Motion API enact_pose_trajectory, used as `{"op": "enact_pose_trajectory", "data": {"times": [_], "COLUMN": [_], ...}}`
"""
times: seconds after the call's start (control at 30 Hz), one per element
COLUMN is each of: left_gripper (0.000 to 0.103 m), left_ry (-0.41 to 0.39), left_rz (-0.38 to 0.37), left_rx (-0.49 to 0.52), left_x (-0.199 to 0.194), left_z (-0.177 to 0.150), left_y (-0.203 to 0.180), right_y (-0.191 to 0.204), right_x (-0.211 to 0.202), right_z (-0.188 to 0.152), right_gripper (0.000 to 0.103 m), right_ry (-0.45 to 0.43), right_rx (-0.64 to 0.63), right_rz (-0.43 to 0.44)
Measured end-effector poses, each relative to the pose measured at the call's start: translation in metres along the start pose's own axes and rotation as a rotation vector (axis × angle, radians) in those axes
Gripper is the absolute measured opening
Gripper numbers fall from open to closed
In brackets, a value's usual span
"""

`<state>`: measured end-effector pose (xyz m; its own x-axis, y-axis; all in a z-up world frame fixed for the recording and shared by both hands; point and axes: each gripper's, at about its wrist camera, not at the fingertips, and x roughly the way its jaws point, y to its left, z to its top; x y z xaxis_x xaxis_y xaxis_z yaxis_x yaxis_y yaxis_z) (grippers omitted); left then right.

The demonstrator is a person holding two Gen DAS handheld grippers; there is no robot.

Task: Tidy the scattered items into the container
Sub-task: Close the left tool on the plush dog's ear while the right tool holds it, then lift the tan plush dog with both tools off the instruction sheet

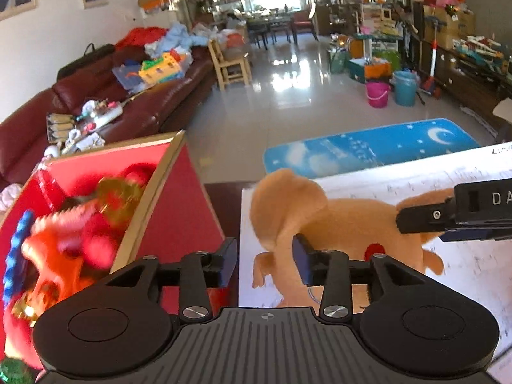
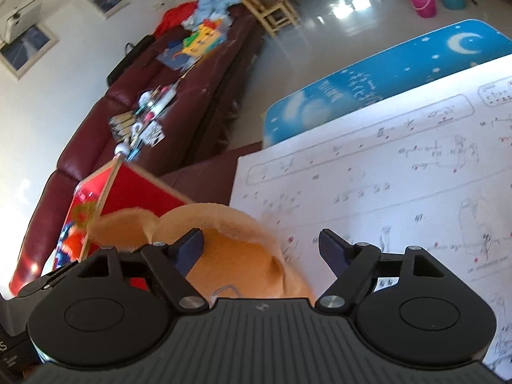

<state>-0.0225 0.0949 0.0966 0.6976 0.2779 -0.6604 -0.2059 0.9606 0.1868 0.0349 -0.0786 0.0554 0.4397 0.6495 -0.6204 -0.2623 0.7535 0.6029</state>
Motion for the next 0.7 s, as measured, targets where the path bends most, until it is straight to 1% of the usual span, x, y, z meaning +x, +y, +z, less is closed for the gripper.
{"op": "enact_pose_trajectory", "data": {"times": [0.03,0.1,0.13,0.2,0.27,0.3,0.37,0.4,0.43,0.47,0.5,0.57,0.63,0.67,0.7], "left_gripper": [0.061,0.079,0.081,0.078,0.077,0.076,0.070,0.067,0.066,0.063,0.064,0.065,0.069,0.075,0.079], "left_ry": [-0.011,-0.012,0.010,0.061,0.087,0.100,0.147,0.164,0.176,0.188,0.194,0.189,0.181,0.171,0.159], "left_rz": [0.004,-0.011,-0.035,-0.075,-0.079,-0.089,-0.094,-0.096,-0.101,-0.097,-0.097,-0.131,-0.146,-0.143,-0.131], "left_rx": [0.009,0.024,0.026,0.050,0.095,0.117,0.143,0.150,0.155,0.162,0.167,0.140,0.115,0.105,0.091], "left_x": [0.004,0.013,0.020,0.036,0.051,0.060,0.076,0.083,0.088,0.093,0.095,0.095,0.093,0.091,0.090], "left_z": [0.003,0.007,0.009,0.008,0.002,-0.003,-0.009,-0.012,-0.015,-0.016,-0.017,-0.017,-0.015,-0.013,-0.011], "left_y": [-0.003,-0.009,-0.012,-0.021,-0.032,-0.037,-0.044,-0.047,-0.049,-0.049,-0.049,-0.043,-0.037,-0.033,-0.029], "right_y": [-0.002,-0.007,-0.009,-0.013,-0.016,-0.018,-0.024,-0.029,-0.036,-0.043,-0.048,-0.055,-0.057,-0.055,-0.052], "right_x": [0.002,0.005,0.004,-0.001,-0.004,-0.004,0.005,0.010,0.015,0.021,0.027,0.038,0.047,0.051,0.056], "right_z": [0.005,0.012,0.014,0.015,0.012,0.009,0.004,0.003,0.003,0.003,0.004,0.007,0.011,0.014,0.017], "right_gripper": [0.082,0.082,0.082,0.082,0.082,0.083,0.083,0.083,0.083,0.082,0.082,0.082,0.082,0.083,0.084], "right_ry": [-0.002,-0.003,-0.004,-0.017,-0.019,-0.006,0.046,0.062,0.076,0.096,0.115,0.147,0.165,0.168,0.172], "right_rx": [0.002,0.019,0.027,0.033,0.021,0.003,-0.019,-0.010,0.012,0.048,0.084,0.144,0.200,0.217,0.224], "right_rz": [-0.007,-0.008,-0.003,0.008,0.016,0.014,-0.034,-0.053,-0.064,-0.070,-0.070,-0.065,-0.041,-0.026,-0.017]}}
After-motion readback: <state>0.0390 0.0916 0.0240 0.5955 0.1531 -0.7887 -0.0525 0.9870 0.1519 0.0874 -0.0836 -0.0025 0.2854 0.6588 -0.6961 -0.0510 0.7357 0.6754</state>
